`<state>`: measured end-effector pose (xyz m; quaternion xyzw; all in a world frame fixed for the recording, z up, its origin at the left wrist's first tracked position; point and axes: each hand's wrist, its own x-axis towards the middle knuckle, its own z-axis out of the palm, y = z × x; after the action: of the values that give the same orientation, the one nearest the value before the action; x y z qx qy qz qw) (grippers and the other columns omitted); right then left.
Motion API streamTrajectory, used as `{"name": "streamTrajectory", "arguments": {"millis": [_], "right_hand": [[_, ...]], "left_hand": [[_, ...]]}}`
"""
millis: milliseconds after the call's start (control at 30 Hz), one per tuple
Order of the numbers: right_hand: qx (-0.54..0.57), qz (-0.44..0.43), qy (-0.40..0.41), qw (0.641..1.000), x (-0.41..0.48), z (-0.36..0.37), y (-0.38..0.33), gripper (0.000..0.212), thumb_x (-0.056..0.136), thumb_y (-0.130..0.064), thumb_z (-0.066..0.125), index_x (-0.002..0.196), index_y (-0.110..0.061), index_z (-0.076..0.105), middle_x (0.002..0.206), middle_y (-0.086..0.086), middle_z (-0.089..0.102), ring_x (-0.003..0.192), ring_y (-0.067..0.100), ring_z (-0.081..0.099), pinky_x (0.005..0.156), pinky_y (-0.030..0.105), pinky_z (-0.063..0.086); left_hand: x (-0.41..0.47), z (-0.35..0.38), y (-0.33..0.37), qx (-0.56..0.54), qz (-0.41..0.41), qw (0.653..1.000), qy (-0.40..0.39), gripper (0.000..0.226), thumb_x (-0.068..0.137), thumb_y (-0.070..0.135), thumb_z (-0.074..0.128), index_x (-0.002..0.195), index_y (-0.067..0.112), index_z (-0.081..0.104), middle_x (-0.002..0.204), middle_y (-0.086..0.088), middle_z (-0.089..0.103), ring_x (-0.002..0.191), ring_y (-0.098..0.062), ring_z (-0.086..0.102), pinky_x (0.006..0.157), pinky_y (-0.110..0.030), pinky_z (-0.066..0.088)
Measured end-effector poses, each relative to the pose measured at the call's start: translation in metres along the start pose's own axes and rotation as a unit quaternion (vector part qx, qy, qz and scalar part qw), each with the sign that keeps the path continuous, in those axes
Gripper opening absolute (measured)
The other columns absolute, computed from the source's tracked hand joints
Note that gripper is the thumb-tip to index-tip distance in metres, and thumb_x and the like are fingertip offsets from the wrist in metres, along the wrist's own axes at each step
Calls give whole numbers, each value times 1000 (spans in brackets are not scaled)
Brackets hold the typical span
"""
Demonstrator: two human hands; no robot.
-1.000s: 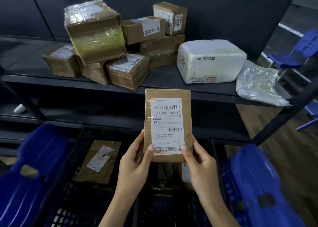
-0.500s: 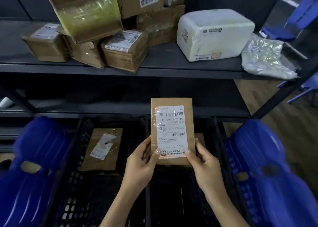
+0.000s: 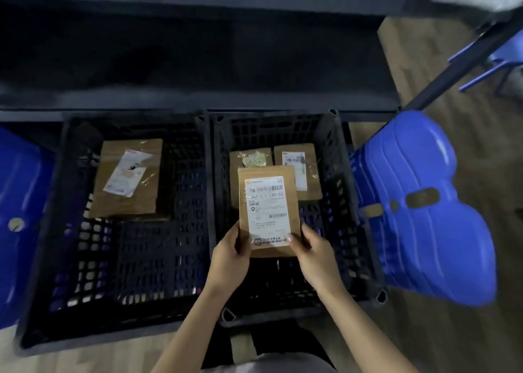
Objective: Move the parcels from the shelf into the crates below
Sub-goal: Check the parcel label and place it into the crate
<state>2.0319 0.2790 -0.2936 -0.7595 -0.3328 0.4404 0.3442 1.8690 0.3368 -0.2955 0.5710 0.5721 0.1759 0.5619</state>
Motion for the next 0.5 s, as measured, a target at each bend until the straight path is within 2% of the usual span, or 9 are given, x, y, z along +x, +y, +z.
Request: {"name": "streamTrajectory", "arguments": {"millis": [100,200,267,333,400,500], "right_hand": [[-11,17,-13,1000,4,6,19,42,93,-17,58,135,-24,53,109,-28,59,95,-22,54,74,-6,36],[-13,44,-21,999,8,15,37,43,93,-15,58,135,-26,53,111,-26,60,97,-18,55,77,-5,37],[-13,60,-33,998,11,21,46,43,94,-16,57,136,-25,52,117,-20,63,109,-6,57,82,-2,38],[-20,82,-45,995,16,27,58,44,95,-18,56,138,-23,50,125,-13,62,117,2,56,89,7,41],[-37,106,-58,992,22,34,68,44,96,-19,54,139,-22,48,130,-10,60,122,8,53,96,17,42],[-71,137,-68,986,35,43,83,42,97,-20,52,139,-21,47,131,-6,57,125,14,52,93,19,42]], "left_hand": [[1,12,-15,22,-42,999,5,25,97,13,48,121,12,57,100,8,66,101,-16,63,62,-2,42],[4,22,-29,36,-75,997,3,25,97,11,47,120,14,56,108,6,65,96,-9,61,63,-3,43],[5,27,-38,44,-93,995,6,19,97,10,47,112,16,57,101,7,65,85,-6,60,58,-2,42],[9,32,-48,54,-120,991,11,12,97,11,47,101,17,56,92,6,64,72,-4,57,49,-6,40],[13,38,-56,66,-148,986,22,10,97,10,45,96,14,55,90,0,64,65,-8,56,45,-13,36],[25,52,-65,78,-192,977,42,12,93,4,43,100,9,51,98,-9,65,69,-18,57,46,-20,37]]}}
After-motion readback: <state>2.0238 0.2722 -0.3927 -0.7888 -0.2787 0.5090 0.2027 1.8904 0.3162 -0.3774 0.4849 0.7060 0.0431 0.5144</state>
